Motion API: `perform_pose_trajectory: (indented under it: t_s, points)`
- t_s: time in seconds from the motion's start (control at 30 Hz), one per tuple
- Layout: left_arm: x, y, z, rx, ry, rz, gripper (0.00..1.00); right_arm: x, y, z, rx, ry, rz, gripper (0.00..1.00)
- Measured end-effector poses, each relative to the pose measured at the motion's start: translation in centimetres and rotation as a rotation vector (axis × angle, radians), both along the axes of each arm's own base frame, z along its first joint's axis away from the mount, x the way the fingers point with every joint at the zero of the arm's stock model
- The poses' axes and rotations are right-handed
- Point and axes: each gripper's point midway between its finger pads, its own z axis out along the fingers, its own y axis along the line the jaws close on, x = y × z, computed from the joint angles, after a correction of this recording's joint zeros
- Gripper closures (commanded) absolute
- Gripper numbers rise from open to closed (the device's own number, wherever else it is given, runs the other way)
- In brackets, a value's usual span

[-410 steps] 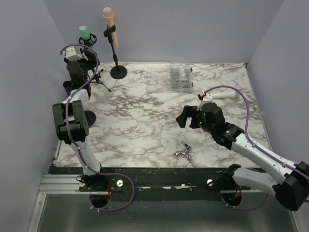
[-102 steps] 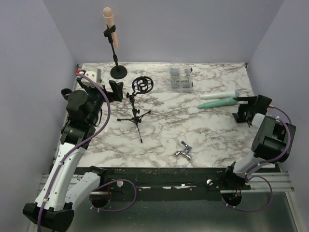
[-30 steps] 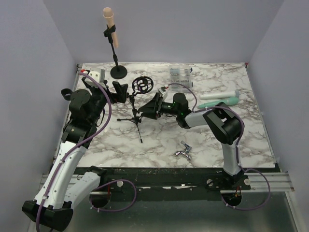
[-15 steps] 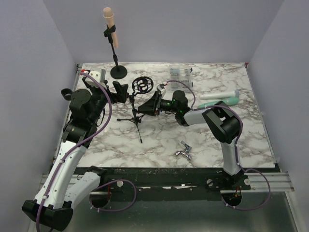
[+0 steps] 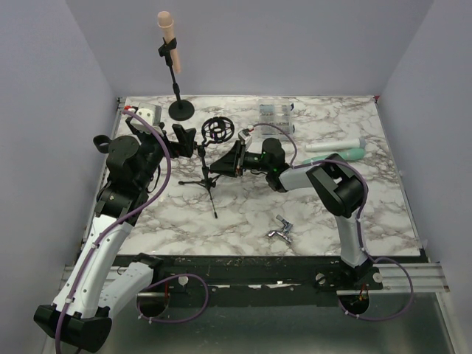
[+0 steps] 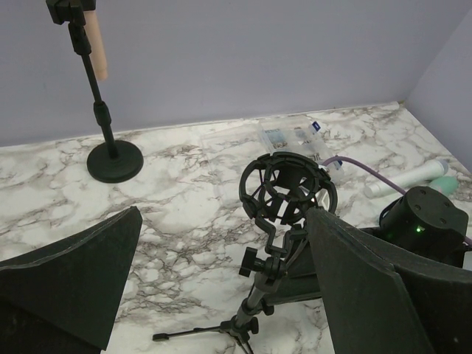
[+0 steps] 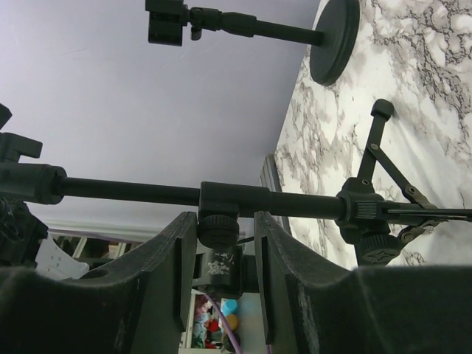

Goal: Remove the microphone from the stand

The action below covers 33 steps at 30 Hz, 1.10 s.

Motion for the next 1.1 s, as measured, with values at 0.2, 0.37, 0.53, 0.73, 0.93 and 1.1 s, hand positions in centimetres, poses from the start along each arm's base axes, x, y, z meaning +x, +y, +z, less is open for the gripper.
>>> perform_pose_trajectory:
  t_s: [0.2, 0.37, 0.53, 0.73, 0.93, 1.1]
  points:
    - [0.0, 0.0, 0.0, 0.0, 0.0, 0.0, 0.02, -0.1, 0.1, -0.2, -0.002, 0.004, 0.002, 0.77]
    - [0.0, 0.0, 0.0, 0.0, 0.0, 0.0, 0.02, 0.0, 0.2, -0.1, 0.002, -0.028, 0.001, 0.99]
    - [0.0, 0.0, 0.0, 0.0, 0.0, 0.0, 0.01, 0.9, 0.2, 0.1, -0.004, -0.109, -0.043, 1.0]
    - [0.1, 0.0, -0.1, 0.001, 0.004, 0.0, 0.01, 0.6, 0.2, -2.7, -0.094, -0.18, -0.08, 1.0]
    - [0.2, -0.1, -0.3, 0.003, 0.009, 0.0, 0.02, -0.1, -0.4, -4.2, -0.122, -0.185, -0.097, 0.59]
    - [0.3, -0.1, -0.4, 0.004, 0.012, 0.0, 0.02, -0.6, -0.8, -3.5, -0.076, -0.131, -0.116, 0.45]
